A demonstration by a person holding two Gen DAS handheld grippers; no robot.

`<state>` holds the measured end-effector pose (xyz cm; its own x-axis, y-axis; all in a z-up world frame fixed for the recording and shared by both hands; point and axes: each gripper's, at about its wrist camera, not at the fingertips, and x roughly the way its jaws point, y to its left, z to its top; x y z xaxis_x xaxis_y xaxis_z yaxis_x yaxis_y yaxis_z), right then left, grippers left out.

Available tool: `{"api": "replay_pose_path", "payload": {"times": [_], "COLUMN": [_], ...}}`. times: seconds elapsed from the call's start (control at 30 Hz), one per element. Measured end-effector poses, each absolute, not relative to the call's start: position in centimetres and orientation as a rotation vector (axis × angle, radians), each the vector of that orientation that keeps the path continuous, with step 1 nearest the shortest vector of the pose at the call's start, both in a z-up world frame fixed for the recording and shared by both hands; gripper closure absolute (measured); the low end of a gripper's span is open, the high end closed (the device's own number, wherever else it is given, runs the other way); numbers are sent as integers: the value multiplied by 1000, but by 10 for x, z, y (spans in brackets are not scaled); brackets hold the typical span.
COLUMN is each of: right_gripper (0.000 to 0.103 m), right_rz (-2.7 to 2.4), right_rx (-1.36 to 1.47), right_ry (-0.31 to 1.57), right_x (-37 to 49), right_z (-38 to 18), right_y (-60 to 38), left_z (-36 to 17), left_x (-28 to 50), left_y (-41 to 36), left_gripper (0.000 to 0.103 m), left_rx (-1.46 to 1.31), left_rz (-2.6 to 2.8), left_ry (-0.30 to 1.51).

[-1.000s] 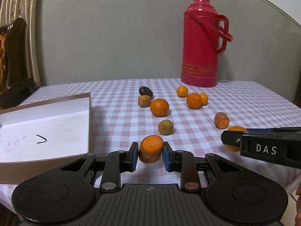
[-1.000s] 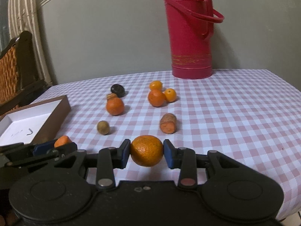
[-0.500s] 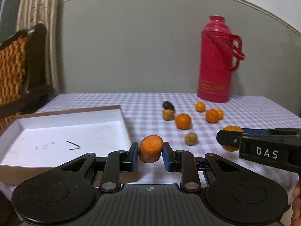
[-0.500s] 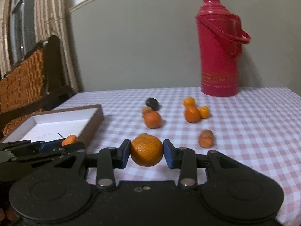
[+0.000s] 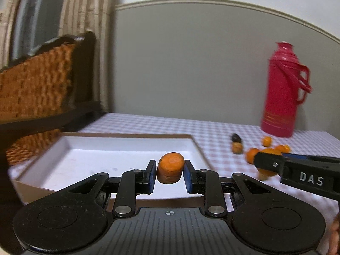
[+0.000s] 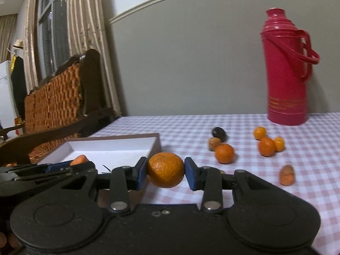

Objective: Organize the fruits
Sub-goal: 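Carry both fruits over the white box and open both tools to drop them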

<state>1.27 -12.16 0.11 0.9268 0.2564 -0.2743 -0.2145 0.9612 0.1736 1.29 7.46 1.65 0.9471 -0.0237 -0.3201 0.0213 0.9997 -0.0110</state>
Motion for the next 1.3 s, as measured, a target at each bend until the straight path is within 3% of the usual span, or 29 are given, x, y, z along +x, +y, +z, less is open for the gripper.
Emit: {"api": "replay_pose_path", "payload": {"times": [1.07,1.1,1.13,1.17,1.2,1.23,1.27,1.3], "right_gripper": [72,70,60,42,35,28,28,26], "right_rz": [348,341,336,333,326,321,321,324], "right_rx": [97,90,85,83,85,90,91,89], "right_ry": [325,323,317,309,292,264,244,221], "right_x": [74,75,75,74,72,67,65,62], "right_z": [-13,-14,-15,-14,-13,-10,-8,-5], "right_y": [-42,-41,-40,-40,-40,-41,-42,-44], "left_z": [-12,-14,-15,-16,-17,-16,-15,-14], "left_x": [64,68,71,72,72,71,70,68], "left_y": [194,196,197,198,199,197,196,193], "left_gripper": [75,75,75,75,75,73,69,43], "left_rx": [-60,-58,-60,-67,-74,-77,-78,-80], "left_rz": [375,386,391,390,386,382,379,374], "left_ry": [426,442,455,463,471,471,469,466]}}
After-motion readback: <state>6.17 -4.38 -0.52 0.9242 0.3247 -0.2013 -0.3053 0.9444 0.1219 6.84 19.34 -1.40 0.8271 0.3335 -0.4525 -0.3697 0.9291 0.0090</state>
